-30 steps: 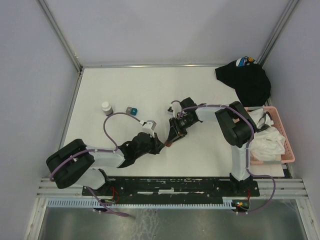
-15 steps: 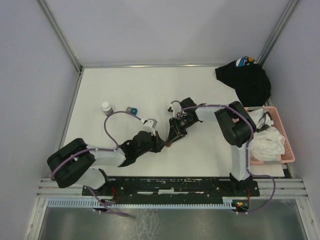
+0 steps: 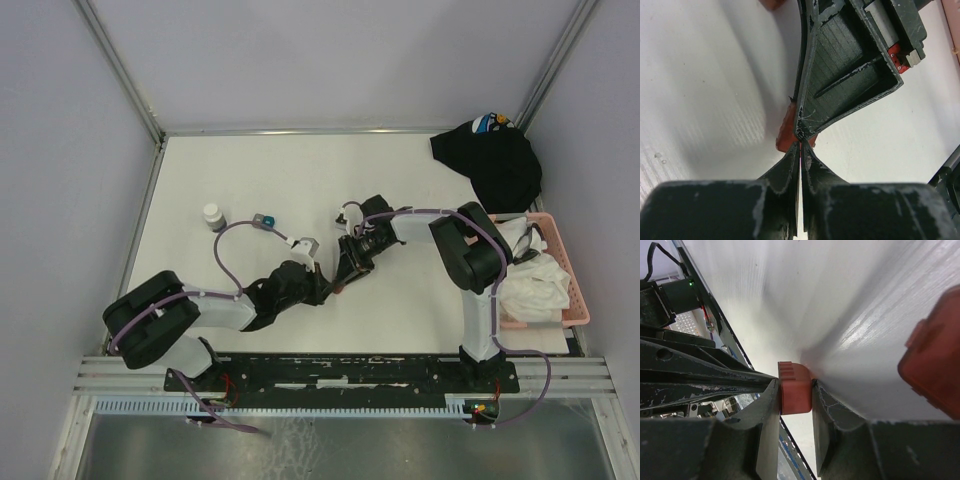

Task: Sort the pills into containers

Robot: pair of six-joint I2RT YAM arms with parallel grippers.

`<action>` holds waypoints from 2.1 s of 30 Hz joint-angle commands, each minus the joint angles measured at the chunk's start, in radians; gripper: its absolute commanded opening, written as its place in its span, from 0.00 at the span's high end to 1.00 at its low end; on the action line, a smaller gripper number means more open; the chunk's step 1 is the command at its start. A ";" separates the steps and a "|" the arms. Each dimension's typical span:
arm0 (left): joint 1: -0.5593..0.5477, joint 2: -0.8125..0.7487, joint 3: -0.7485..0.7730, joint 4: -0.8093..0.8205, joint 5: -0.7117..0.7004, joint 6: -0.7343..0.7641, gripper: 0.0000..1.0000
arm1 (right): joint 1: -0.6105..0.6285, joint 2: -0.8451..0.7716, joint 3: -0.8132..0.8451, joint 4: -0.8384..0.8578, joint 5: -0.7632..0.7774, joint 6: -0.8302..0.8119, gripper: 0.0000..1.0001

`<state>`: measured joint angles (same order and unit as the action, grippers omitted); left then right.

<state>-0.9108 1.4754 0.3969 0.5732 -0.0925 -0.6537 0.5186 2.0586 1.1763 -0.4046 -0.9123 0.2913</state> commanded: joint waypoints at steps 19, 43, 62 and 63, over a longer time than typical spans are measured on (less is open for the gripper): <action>0.003 -0.458 -0.121 -0.155 -0.167 0.084 0.73 | -0.012 -0.034 0.030 -0.015 0.061 -0.043 0.55; 0.013 -0.671 -0.152 -0.109 -0.156 0.170 0.25 | -0.037 -0.354 0.113 -0.223 0.307 -0.389 0.45; 0.189 -0.739 0.106 -0.161 0.116 0.233 0.01 | -0.202 -0.900 0.074 -0.092 0.714 -0.560 0.01; 0.189 -0.744 0.123 -0.186 0.117 0.238 0.01 | -0.206 -0.915 0.073 -0.076 0.747 -0.526 0.01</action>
<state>-0.7277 0.7582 0.4232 0.4377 -0.0227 -0.4839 0.3435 1.2396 1.2613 -0.6132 -0.3386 -0.3412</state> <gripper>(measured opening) 0.991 0.987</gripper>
